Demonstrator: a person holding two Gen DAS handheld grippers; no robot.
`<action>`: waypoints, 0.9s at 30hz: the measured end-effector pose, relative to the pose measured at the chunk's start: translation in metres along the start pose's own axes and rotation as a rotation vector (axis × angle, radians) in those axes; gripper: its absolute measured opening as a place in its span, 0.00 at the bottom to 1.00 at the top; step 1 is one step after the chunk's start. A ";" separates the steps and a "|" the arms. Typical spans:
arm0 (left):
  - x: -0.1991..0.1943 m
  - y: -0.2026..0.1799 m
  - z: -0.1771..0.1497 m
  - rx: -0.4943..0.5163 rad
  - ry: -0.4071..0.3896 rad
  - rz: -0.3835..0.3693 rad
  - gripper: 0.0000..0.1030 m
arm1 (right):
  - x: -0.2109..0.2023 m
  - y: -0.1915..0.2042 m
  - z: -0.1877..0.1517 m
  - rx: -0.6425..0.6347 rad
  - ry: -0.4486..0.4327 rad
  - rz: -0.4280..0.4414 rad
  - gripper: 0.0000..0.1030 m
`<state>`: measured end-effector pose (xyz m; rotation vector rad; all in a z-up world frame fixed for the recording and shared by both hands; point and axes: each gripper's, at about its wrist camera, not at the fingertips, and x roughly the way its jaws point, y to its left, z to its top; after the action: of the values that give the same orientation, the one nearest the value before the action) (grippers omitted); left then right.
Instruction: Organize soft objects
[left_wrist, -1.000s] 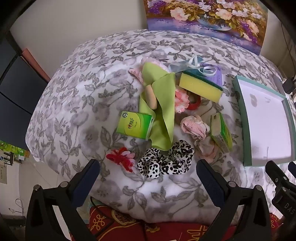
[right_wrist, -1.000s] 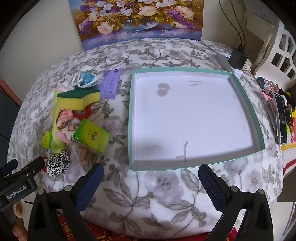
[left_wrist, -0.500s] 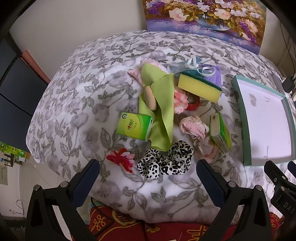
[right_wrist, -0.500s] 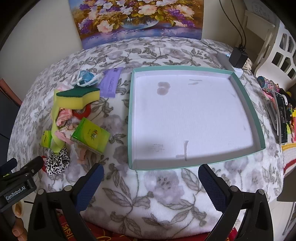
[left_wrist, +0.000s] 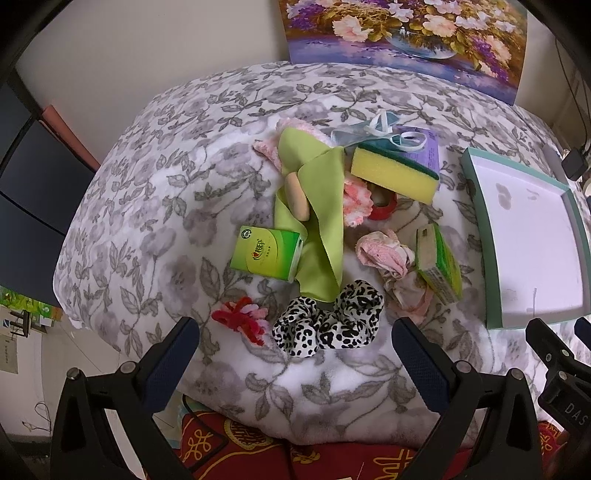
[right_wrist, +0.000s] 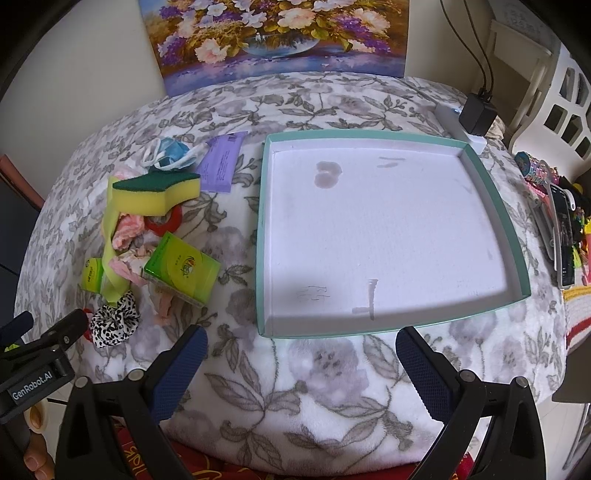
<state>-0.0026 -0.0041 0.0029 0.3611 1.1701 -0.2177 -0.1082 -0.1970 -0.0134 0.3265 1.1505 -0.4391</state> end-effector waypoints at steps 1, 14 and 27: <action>0.000 0.000 0.000 -0.001 0.000 0.000 1.00 | 0.000 0.000 0.000 0.000 0.000 0.000 1.00; 0.000 -0.002 0.000 0.000 0.000 0.001 1.00 | 0.000 0.001 0.000 -0.001 0.003 0.001 1.00; 0.000 -0.003 0.000 0.001 -0.001 0.002 1.00 | 0.001 0.001 0.000 -0.001 0.004 0.002 1.00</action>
<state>-0.0039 -0.0069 0.0024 0.3629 1.1692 -0.2167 -0.1079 -0.1962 -0.0141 0.3278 1.1544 -0.4363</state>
